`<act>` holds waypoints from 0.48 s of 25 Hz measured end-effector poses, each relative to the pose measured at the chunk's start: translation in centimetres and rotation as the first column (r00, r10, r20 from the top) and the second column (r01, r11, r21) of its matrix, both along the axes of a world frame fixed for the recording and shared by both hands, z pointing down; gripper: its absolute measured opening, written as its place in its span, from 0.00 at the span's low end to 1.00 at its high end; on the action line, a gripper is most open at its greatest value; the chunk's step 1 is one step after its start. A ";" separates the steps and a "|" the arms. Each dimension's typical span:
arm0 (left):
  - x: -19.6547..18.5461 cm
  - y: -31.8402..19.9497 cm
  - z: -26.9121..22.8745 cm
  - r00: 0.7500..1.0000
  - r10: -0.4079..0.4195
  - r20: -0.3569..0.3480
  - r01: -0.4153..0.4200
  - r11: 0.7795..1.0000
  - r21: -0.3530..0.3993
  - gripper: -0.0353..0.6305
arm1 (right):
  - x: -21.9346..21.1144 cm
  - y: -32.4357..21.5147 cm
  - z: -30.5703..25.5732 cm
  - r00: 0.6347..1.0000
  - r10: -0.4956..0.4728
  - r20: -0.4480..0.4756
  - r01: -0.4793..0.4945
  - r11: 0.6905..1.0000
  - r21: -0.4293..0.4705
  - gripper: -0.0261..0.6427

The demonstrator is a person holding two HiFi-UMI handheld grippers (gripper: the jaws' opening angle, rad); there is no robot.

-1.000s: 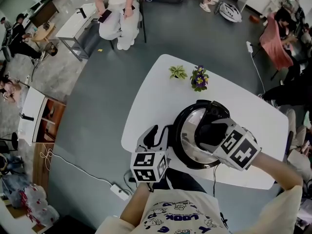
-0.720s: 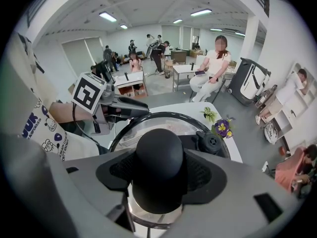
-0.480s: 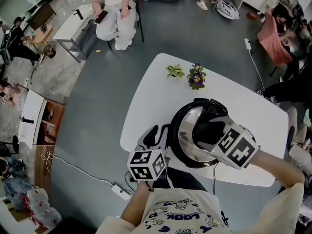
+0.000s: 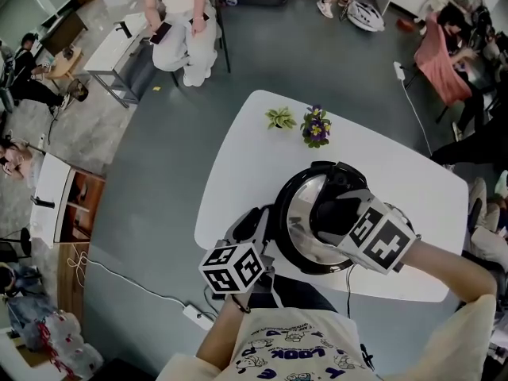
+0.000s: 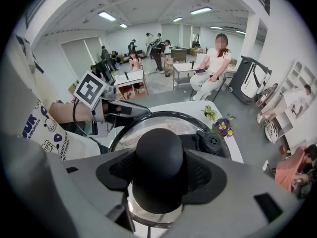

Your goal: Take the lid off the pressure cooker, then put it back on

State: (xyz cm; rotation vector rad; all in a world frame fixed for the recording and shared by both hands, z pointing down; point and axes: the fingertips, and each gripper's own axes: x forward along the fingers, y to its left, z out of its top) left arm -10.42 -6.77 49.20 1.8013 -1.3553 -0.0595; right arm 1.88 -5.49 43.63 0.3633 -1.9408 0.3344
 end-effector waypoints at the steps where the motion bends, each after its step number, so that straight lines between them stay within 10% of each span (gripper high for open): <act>1: 0.0 0.0 0.0 1.000 -0.006 -0.006 0.006 1.000 -0.001 0.23 | 0.0 0.0 0.0 1.000 -0.001 -0.003 0.001 1.000 -0.002 0.48; 12: -0.1 -0.1 0.1 0.999 -0.027 -0.027 0.026 1.000 -0.010 0.21 | 0.0 0.0 0.1 1.000 -0.024 -0.019 0.023 1.000 -0.021 0.48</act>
